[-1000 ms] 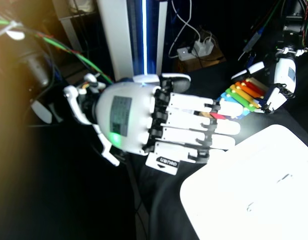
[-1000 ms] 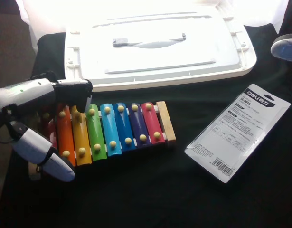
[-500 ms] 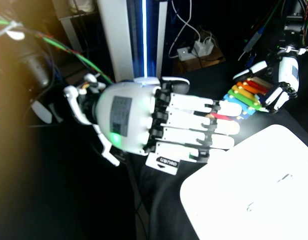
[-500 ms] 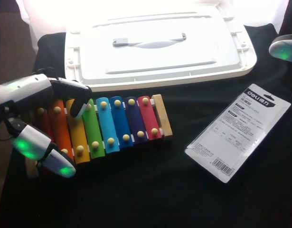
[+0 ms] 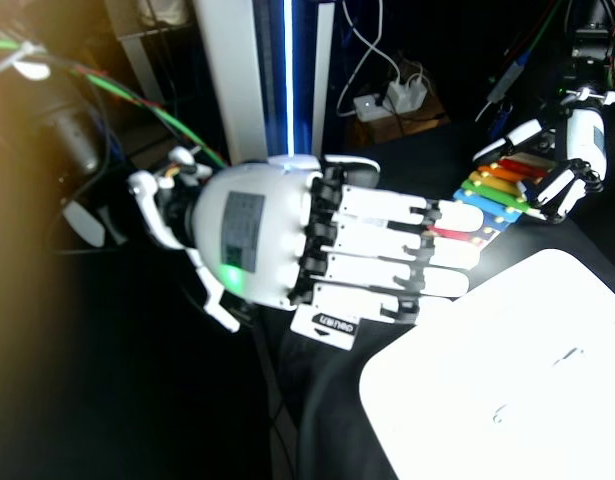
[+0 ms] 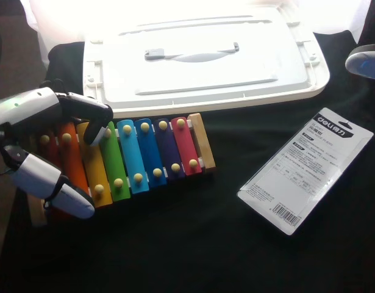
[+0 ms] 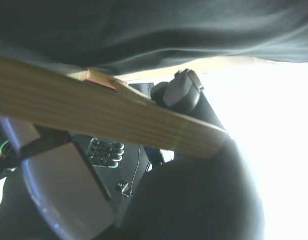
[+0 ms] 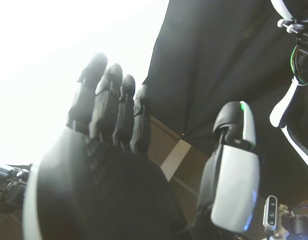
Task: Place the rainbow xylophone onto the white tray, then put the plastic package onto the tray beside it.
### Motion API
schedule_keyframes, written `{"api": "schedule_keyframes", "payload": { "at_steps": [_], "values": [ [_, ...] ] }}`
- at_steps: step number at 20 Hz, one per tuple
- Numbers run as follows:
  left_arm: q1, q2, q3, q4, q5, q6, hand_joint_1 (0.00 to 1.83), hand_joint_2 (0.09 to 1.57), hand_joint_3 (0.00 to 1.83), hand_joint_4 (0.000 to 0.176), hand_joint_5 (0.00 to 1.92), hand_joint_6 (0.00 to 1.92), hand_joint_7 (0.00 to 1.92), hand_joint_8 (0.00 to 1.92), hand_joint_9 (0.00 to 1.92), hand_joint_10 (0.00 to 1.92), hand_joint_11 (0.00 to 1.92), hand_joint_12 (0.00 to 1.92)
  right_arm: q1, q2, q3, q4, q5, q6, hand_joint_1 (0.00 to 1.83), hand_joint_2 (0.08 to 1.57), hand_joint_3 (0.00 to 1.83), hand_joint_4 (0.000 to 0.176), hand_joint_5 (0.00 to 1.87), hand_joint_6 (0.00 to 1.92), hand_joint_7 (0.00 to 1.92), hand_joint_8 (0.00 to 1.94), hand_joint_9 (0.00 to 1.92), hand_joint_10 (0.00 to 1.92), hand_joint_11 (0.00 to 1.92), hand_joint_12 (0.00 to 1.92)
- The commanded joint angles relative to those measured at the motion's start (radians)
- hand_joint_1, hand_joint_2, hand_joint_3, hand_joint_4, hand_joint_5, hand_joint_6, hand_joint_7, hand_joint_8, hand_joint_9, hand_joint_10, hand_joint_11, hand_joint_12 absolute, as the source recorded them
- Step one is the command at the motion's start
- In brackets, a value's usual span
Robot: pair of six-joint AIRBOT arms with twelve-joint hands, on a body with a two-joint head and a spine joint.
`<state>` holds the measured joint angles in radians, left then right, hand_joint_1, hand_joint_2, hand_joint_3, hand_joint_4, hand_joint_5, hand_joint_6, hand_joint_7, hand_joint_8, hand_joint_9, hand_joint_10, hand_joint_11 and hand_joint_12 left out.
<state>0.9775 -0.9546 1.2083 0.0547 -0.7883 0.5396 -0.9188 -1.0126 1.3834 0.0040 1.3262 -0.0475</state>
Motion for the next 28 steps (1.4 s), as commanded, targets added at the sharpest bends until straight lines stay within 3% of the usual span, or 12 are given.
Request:
{"api": "schedule_keyframes", "payload": {
  "at_steps": [1, 8, 9, 10, 11, 12, 13, 15, 18, 22, 25, 28],
  "values": [
    [-0.008, 0.001, 0.005, -0.025, -0.108, -0.008, 1.58, 1.08, 0.02, 0.176, 0.71, 1.92, 1.11, 1.92, 1.35, 1.92, 1.41, 1.92, 0.012, 0.0, -0.001, 0.04, 0.111, 0.01, 0.94, 0.87, 0.0, 0.0, 0.45, 0.0, 0.42, 0.0, 0.43, 0.0, 0.22, 0.58],
    [-0.012, -0.031, 0.059, 0.063, 0.051, -0.033, 1.49, 1.11, 0.02, 0.175, 0.59, 1.92, 0.85, 1.92, 1.06, 1.92, 1.1, 1.92, 0.012, -0.004, 0.001, 0.04, 0.111, 0.01, 0.94, 0.86, 0.0, 0.0, 0.44, 0.0, 0.41, 0.0, 0.41, 0.0, 0.17, 0.63],
    [-0.013, -0.031, 0.063, 0.084, 0.07, -0.048, 1.31, 1.07, 0.0, 0.176, 0.52, 1.92, 0.7, 1.8, 0.8, 1.77, 0.73, 1.83, 0.012, -0.004, 0.001, 0.04, 0.111, 0.01, 0.9, 0.87, 0.0, 0.0, 0.44, 0.0, 0.42, 0.01, 0.43, 0.01, 0.19, 0.64],
    [-0.017, -0.025, 0.062, 0.114, 0.099, -0.056, 1.22, 1.07, 0.0, 0.162, 0.48, 1.89, 0.64, 1.66, 0.72, 1.61, 0.61, 1.71, 0.012, -0.004, 0.001, 0.04, 0.111, 0.01, 0.89, 0.87, 0.0, 0.0, 0.44, 0.0, 0.42, 0.01, 0.43, 0.0, 0.19, 0.63],
    [-0.021, -0.021, 0.061, 0.127, 0.11, -0.056, 1.19, 1.03, 0.0, 0.106, 0.48, 1.57, 0.59, 1.37, 0.63, 1.32, 0.46, 1.49, 0.012, -0.004, 0.001, 0.04, 0.111, 0.01, 0.89, 0.87, 0.01, 0.0, 0.45, 0.01, 0.44, 0.01, 0.44, 0.01, 0.19, 0.63],
    [-0.025, -0.017, 0.059, 0.142, 0.125, -0.056, 1.19, 1.03, 0.0, 0.106, 0.48, 1.57, 0.59, 1.37, 0.63, 1.32, 0.46, 1.49, 0.012, -0.004, 0.001, 0.04, 0.111, 0.01, 0.89, 0.87, 0.01, 0.0, 0.45, 0.01, 0.44, 0.01, 0.44, 0.01, 0.19, 0.63],
    [-0.034, -0.004, 0.05, 0.17, 0.144, -0.056, 1.1, 0.97, 0.0, 0.04, 0.5, 0.99, 0.71, 0.7, 0.7, 0.62, 0.38, 0.95, 0.012, -0.004, 0.001, 0.04, 0.111, 0.01, 0.87, 0.87, 0.0, 0.0, 0.44, 0.0, 0.44, 0.01, 0.44, 0.01, 0.2, 0.63],
    [-0.038, 0.002, 0.047, 0.177, 0.146, -0.055, 0.97, 0.99, 0.0, 0.09, 0.3, 0.53, 0.5, 0.24, 0.49, 0.22, 0.08, 0.89, 0.012, -0.004, 0.002, 0.04, 0.111, 0.01, 0.88, 0.87, 0.01, 0.0, 0.44, 0.0, 0.44, 0.01, 0.43, 0.0, 0.19, 0.63],
    [-0.045, 0.018, 0.03, 0.179, 0.144, -0.028, 0.93, 0.94, 0.0, 0.083, 0.21, 0.09, 0.32, 0.01, 0.33, 0.02, 0.0, 0.75, 0.012, -0.004, 0.001, 0.04, 0.111, 0.01, 0.87, 0.88, 0.01, 0.0, 0.43, 0.0, 0.42, 0.0, 0.42, 0.0, 0.2, 0.62],
    [-0.052, 0.053, -0.016, 0.179, 0.132, 0.029, 0.91, 0.86, 0.0, 0.111, 0.12, 0.0, 0.15, 0.0, 0.15, 0.0, 0.0, 0.15, 0.012, -0.004, 0.001, 0.04, 0.111, 0.01, 0.87, 0.88, 0.0, 0.0, 0.42, 0.0, 0.41, 0.0, 0.4, 0.0, 0.17, 0.61],
    [-0.052, 0.065, -0.037, 0.179, 0.102, 0.038, 0.89, 0.84, 0.0, 0.151, 0.06, 0.01, 0.1, 0.0, 0.08, 0.0, 0.0, 0.01, 0.012, -0.004, 0.0, 0.04, 0.111, 0.01, 0.86, 0.88, 0.0, 0.0, 0.42, 0.0, 0.42, 0.0, 0.4, 0.0, 0.18, 0.62],
    [-0.051, 0.074, -0.054, 0.181, 0.084, 0.041, 0.9, 0.84, 0.0, 0.139, 0.05, 0.0, 0.07, 0.0, 0.05, 0.0, 0.0, 0.0, 0.012, -0.004, -0.001, 0.04, 0.111, 0.01, 0.87, 0.89, 0.01, 0.0, 0.41, 0.0, 0.4, 0.0, 0.38, 0.0, 0.16, 0.61]
  ]
}}
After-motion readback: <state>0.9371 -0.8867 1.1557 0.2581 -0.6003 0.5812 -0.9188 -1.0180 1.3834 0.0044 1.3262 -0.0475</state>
